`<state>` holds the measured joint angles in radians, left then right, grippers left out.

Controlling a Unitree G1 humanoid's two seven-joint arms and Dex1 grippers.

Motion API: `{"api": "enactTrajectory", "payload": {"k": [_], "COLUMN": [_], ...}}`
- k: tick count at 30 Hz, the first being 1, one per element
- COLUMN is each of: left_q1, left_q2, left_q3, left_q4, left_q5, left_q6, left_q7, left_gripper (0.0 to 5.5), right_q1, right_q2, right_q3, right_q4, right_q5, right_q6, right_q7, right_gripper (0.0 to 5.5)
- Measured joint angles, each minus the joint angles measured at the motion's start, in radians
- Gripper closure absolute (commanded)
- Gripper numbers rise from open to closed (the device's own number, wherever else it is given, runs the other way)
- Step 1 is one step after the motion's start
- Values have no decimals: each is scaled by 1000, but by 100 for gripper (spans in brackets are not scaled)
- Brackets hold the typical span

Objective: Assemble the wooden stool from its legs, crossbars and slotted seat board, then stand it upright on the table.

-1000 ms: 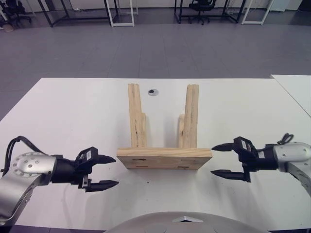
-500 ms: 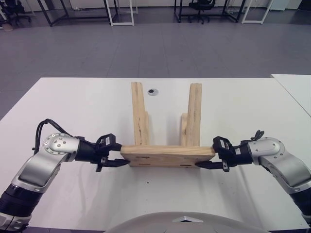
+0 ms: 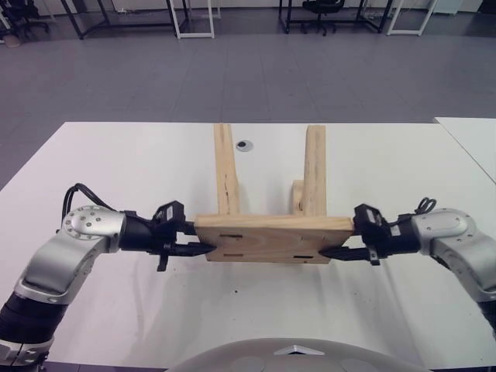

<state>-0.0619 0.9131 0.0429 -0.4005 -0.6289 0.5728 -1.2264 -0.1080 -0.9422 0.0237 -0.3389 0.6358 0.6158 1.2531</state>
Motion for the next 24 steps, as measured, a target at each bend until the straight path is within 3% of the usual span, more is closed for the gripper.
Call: {"api": "enactTrajectory", "payload": {"k": [5, 9, 13, 16, 22, 24], "left_q1": [-74, -197, -444, -617, -668, -655], "left_q2": [77, 192, 235, 290, 468, 488], "left_q3": [59, 37, -81, -281, -618, -677], "left_q4": [59, 186, 394, 568, 496, 491], "left_q5": [-440, -819, -916, -1019, -1133, -1210], "left_q6": [156, 379, 633, 859, 1021, 1028], "left_q7": [56, 61, 74, 51, -140, -161], "left_gripper": [403, 416, 416, 416, 415, 344], "right_q1": [-116, -296, -625, -860, -929, -927], "right_q2": [-137, -210, -192, -189, -244, -261], "right_q3": [-67, 4, 189, 467, 849, 891], "right_q4": [77, 216, 432, 625, 553, 550], "right_q5": [380, 713, 792, 906, 1108, 1190], "right_q6": [214, 460, 711, 889, 991, 992], "right_q7": [47, 55, 19, 24, 114, 117], "right_gripper": [401, 417, 417, 417, 416, 340]}}
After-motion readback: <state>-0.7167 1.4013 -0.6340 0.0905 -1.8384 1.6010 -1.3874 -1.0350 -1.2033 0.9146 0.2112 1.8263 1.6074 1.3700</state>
